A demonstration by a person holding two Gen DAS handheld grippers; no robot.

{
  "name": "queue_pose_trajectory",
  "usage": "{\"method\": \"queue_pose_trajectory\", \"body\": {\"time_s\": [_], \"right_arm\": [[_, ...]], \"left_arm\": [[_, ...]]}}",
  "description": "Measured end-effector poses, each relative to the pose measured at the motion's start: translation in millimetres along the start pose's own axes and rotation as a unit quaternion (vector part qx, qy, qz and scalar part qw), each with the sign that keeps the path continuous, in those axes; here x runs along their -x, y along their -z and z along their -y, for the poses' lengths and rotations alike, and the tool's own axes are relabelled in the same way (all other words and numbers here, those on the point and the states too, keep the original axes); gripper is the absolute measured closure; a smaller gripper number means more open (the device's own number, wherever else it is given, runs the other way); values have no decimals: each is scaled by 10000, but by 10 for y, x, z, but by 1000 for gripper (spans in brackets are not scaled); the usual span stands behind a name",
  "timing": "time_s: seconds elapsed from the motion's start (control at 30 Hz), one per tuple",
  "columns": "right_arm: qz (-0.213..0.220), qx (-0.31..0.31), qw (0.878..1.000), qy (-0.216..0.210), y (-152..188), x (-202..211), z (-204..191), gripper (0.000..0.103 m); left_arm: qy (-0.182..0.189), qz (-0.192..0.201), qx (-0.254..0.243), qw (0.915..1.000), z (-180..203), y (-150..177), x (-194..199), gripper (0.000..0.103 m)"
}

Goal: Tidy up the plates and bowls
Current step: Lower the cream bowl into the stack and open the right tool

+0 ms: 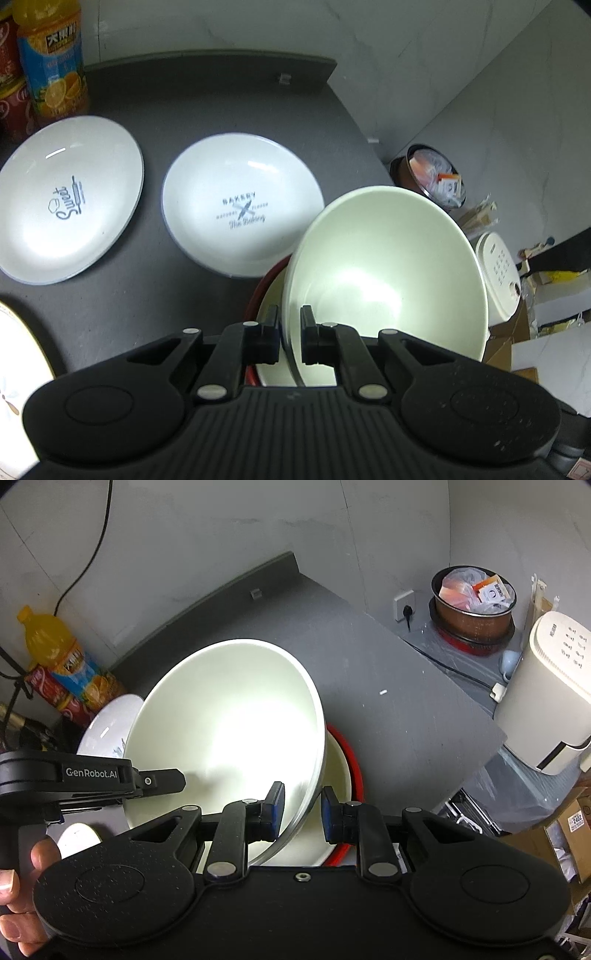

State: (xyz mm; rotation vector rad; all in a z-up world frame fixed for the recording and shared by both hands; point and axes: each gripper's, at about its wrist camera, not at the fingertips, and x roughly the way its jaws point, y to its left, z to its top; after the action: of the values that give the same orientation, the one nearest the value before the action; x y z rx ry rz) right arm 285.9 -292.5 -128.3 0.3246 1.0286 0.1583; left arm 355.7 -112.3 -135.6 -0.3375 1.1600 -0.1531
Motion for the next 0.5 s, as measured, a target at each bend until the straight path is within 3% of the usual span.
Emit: {"method": "queue_pose_trajectory", "body": {"time_s": [0.27, 0.5], "right_arm": [[-110, -52, 9998, 145, 83, -80, -4, 81], [-122, -140, 9997, 133, 86, -71, -3, 72]], "left_arm": [[-16, -226, -47, 9997, -51, 97, -127, 96], [-84, -289, -166, 9994, 7, 84, -122, 93]]}}
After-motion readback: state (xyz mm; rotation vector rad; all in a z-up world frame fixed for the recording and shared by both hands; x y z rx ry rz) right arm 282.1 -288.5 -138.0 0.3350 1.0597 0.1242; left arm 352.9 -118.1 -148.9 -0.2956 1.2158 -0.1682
